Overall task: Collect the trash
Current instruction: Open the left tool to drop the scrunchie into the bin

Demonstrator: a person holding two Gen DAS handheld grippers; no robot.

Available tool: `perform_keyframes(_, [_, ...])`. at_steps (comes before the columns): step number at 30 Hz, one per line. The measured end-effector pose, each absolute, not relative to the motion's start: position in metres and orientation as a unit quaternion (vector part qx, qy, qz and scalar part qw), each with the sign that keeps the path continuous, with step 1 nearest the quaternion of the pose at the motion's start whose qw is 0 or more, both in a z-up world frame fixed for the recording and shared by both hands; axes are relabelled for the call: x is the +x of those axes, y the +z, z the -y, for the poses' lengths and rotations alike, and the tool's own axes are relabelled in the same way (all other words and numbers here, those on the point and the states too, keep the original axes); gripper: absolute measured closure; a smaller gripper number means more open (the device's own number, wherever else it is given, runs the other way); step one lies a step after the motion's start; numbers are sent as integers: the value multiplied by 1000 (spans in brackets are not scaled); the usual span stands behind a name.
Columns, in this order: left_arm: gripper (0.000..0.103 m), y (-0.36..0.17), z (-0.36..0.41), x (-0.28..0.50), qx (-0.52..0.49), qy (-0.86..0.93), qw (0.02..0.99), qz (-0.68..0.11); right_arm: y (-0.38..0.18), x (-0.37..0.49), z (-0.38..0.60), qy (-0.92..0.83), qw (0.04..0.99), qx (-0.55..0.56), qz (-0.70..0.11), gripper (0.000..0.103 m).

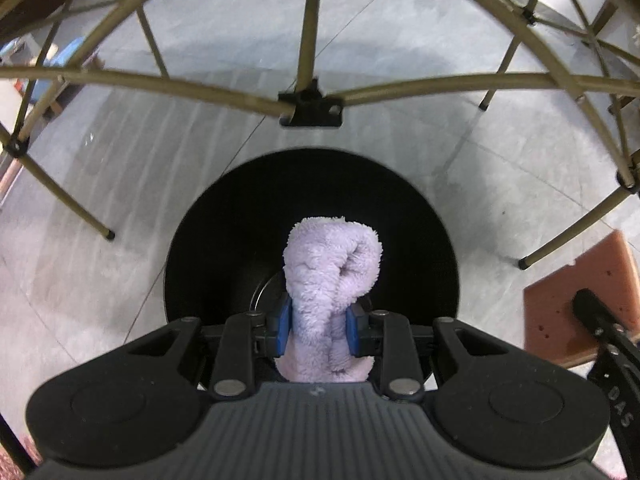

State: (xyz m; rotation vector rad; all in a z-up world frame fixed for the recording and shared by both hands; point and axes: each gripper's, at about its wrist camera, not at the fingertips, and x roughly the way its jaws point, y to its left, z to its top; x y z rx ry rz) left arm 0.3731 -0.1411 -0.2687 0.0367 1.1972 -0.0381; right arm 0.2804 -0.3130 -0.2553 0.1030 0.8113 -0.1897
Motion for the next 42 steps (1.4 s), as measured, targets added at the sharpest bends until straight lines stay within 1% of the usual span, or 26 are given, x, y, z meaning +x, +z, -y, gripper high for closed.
perform_keyframes(5, [76,-272,141,372,15,-15,821,-571,-257,281,312,-91,912,47,-398,69])
perform_keyframes(8, [73,-269,142,371,18,-17,825,-565,-258,282,311,-91,911,45,-399,69])
perform_keyframes(11, [62,-267,142,370,18,-15,826,-563,-258,282,311,-92,911,45,-399,69])
perform_keyframes(12, [46,-267,142,370,18,-15,826,-563,-258,282,312,-92,911,45,-400,69])
perform_keyframes(13, [24,-267,142,370,18,-14,826,-563,-258,282,311,-92,911,45,-400,69])
perform_keyframes(15, [6,-265,142,370,18,-12,831,-555,-258,282,311,-92,911,44,-401,69])
perform_keyframes(16, [2,-263,142,369,20,-11,834,-551,-258,282,311,-92,911,44,-400,69])
perform_keyframes(18, [0,-260,143,369,22,-15,837,-547,-258,282,311,-92,910,45,-401,69])
perform_keyframes(36, [0,-257,136,369,28,-17,834,-551,-260,281,311,-95,905,44,-411,69])
perform_keyframes(42, [0,-254,132,368,30,-16,835,-549,-264,284,311,-100,895,44,-433,69])
